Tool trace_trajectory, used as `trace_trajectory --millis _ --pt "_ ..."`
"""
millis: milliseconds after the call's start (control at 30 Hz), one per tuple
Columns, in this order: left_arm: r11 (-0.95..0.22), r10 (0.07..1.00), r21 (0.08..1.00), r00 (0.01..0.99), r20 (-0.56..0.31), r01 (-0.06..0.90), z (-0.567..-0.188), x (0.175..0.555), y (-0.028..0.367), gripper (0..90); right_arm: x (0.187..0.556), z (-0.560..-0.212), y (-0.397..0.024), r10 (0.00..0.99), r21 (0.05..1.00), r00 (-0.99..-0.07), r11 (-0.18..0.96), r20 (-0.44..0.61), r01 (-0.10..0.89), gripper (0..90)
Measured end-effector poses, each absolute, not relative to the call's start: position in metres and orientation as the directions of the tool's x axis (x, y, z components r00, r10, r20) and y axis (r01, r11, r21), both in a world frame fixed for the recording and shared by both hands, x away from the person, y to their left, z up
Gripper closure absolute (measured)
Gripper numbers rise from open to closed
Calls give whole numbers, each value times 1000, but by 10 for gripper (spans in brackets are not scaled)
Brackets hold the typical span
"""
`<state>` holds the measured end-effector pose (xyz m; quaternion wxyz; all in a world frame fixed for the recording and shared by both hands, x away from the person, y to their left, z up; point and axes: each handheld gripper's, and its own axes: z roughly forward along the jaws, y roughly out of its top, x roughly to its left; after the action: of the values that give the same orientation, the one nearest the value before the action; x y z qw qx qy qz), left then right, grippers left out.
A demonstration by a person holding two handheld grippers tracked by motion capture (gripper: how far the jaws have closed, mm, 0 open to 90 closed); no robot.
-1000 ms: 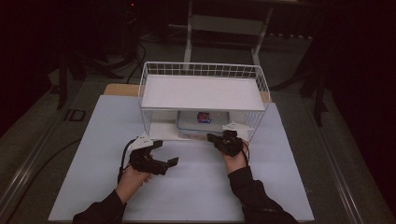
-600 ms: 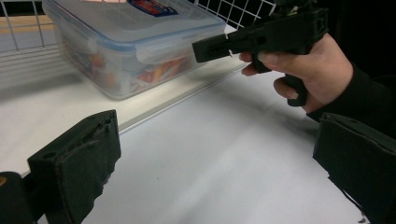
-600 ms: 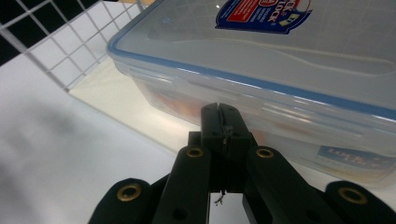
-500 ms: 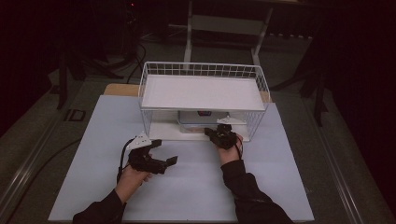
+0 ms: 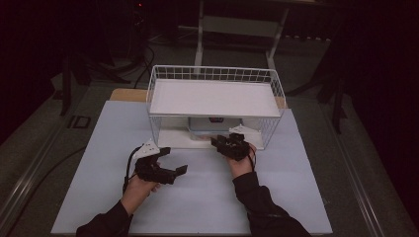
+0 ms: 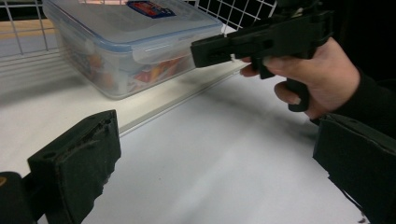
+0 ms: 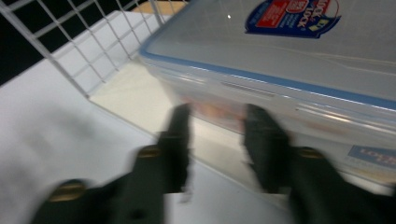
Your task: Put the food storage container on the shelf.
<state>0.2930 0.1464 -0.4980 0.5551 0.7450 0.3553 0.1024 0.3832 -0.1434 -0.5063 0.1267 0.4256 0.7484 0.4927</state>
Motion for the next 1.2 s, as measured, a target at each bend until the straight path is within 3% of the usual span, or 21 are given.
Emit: trace_trajectory --millis 133,200,233,467,900,1200 --pt "-124 641 901 727 -247 415 -496 292 147 10 372 -500 -146 763 863 -617 168 192 476 299" --pt "-120 641 904 728 -245 410 -495 291 147 11 369 -499 -148 764 872 -616 153 194 465 259" --pt "-121 640 905 729 -242 407 -494 291 147 11 364 -497 -152 744 871 -631 142 219 470 152" --pt "-131 615 906 749 -245 403 -489 284 145 10 346 -491 -164 713 876 -657 127 245 465 137" --pt "-138 593 909 768 -243 394 -487 272 155 10 306 -484 -193 679 895 -714 196 171 401 133" --pt "-171 596 908 773 -214 383 -490 260 162 10 280 -493 -216 678 882 -713 212 178 422 137"
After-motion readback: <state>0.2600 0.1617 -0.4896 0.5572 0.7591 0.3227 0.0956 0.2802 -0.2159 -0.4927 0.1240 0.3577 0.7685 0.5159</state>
